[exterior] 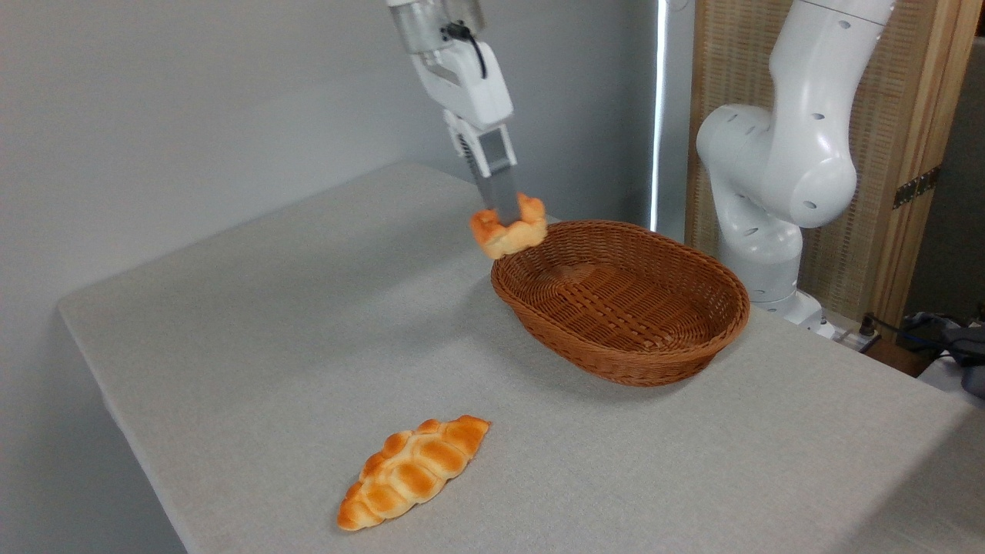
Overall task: Put bread into the basket
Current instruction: 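Lift the bun and carry it over the wicker basket, then lower the bun into the basket and open the gripper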
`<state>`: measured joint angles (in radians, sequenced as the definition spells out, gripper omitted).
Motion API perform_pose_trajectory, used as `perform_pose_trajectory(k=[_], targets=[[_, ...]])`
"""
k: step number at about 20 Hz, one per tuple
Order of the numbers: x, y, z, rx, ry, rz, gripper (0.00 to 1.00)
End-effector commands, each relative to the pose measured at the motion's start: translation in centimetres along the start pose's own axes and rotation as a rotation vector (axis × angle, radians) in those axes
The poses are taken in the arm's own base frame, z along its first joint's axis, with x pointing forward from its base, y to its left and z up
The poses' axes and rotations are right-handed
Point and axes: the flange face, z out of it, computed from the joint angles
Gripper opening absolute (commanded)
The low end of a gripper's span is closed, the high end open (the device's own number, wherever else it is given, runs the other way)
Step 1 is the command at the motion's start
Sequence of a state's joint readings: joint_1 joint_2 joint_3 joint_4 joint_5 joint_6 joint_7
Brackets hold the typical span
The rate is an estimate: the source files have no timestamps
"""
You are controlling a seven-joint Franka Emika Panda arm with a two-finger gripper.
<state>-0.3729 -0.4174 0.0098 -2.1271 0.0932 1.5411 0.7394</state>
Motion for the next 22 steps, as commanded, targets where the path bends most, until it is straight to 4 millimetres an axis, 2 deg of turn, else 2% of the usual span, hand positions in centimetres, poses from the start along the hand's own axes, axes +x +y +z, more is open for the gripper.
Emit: perform_pose_trajectory(k=[1, 4, 8, 11, 12, 13, 16, 17, 19, 22], targets=[[-0.5, 2.1, 2.0, -0.034, -0.053, 0.073, 0.29], [1.0, 4.1, 4.0, -0.041, -0.109, 0.121, 0.36], [2.1, 6.3, 7.6, -0.054, -0.2, 0.171, 0.36], [2.4, 7.0, 8.6, -0.057, -0.225, 0.187, 0.38], [2.3, 7.0, 8.6, -0.057, -0.227, 0.186, 0.44], [2.4, 7.0, 8.8, -0.062, -0.23, 0.186, 0.57], [2.3, 6.9, 8.9, -0.062, -0.231, 0.183, 0.84], [2.3, 6.8, 8.9, -0.064, -0.232, 0.181, 0.86], [2.3, 6.7, 9.0, -0.066, -0.233, 0.179, 0.99], [2.3, 6.6, 9.0, -0.066, -0.233, 0.178, 1.0]])
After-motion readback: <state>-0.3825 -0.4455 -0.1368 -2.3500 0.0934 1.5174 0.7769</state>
